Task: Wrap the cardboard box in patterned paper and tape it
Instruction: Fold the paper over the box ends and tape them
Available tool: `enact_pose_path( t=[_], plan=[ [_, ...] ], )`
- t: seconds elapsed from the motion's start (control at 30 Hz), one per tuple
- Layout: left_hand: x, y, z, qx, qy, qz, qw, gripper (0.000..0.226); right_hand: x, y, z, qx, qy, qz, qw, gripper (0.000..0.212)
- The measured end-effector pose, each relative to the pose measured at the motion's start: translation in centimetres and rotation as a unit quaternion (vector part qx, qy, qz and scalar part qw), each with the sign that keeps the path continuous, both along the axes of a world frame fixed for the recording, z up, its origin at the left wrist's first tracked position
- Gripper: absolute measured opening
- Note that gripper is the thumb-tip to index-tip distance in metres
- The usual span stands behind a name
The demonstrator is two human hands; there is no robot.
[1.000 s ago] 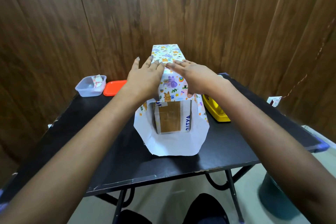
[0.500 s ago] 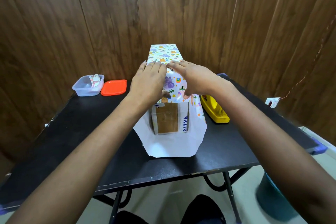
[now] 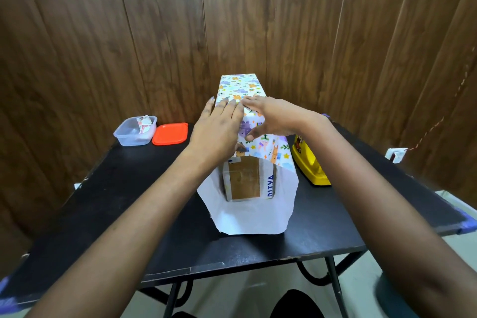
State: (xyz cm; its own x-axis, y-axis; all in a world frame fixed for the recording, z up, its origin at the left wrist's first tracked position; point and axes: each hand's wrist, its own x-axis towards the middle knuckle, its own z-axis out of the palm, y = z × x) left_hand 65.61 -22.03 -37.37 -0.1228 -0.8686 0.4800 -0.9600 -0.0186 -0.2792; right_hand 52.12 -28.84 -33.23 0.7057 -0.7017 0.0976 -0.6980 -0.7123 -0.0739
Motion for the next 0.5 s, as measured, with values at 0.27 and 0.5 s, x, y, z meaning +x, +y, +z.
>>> enact_pose_path(
  t=[0.27, 0.5],
  plan=[
    [-0.4, -0.1, -0.3, 0.000, -0.034, 0.008, 0.999, 0.088, -1.6, 0.6, -0.6, -0.024, -0.008, 0.010, 1.000, 0.092],
    [-0.8, -0.6, -0.7, -0.041, 0.019, -0.013, 0.999, 0.077, -1.5, 1.0, -0.3, -0.026, -0.018, 0.005, 0.999, 0.091]
  ],
)
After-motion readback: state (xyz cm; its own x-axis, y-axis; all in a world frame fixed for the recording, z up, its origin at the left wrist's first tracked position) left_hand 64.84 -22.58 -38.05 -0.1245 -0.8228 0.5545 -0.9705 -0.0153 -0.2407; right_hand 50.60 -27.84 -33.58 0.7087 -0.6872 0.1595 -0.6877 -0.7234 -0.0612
